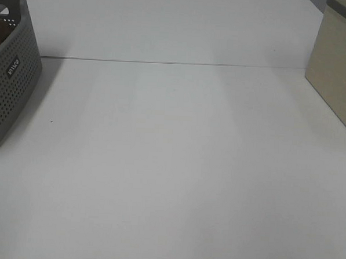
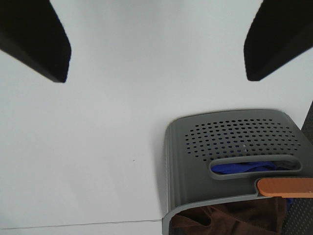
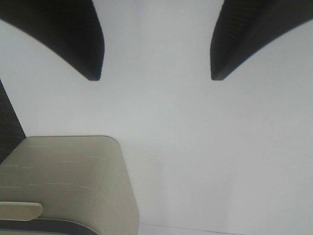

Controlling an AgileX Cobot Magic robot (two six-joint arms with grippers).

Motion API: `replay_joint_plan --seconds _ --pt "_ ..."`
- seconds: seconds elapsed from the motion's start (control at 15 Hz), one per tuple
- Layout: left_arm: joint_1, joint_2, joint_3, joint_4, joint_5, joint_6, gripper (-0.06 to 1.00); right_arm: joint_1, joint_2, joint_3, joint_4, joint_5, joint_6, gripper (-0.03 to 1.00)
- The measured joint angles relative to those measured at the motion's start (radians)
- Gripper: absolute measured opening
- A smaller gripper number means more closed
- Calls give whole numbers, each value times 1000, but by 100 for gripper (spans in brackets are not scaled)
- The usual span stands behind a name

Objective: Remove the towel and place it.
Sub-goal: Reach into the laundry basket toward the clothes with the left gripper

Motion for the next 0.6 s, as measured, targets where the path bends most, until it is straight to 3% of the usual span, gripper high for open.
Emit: replay_joint_plan --seconds 0.6 --pt "0 0 0 21 0 2 88 0 0 0 0 0 0 62"
